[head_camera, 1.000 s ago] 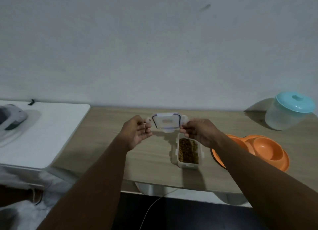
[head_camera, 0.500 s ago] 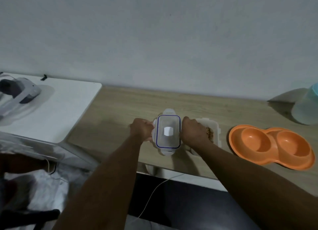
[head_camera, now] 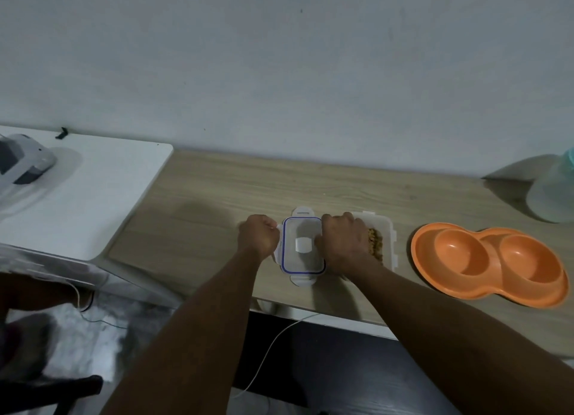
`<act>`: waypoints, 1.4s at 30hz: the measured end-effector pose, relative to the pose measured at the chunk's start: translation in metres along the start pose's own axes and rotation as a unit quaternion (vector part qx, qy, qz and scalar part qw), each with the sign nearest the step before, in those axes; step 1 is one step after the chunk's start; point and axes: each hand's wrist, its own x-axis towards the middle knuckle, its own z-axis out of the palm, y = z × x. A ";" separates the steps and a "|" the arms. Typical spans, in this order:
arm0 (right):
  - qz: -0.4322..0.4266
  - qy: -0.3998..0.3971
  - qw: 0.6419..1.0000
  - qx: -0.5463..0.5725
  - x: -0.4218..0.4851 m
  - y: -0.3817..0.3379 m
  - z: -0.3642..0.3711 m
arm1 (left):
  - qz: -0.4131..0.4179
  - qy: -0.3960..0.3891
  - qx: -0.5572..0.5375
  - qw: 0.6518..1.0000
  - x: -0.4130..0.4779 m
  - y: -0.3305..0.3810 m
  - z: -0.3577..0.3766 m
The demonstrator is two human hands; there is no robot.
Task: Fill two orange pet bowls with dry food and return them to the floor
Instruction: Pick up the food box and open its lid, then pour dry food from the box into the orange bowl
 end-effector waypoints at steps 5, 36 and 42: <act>0.054 0.119 0.978 0.164 -0.010 0.037 -0.014 | 0.068 0.008 0.023 0.997 -0.014 0.022 0.005; 0.235 0.130 0.726 0.633 -0.078 0.168 -0.066 | 0.060 -0.108 -0.122 0.985 -0.107 0.173 0.080; 0.278 0.109 0.561 0.772 -0.104 0.216 -0.093 | 0.083 -0.105 -0.172 0.976 -0.143 0.235 0.119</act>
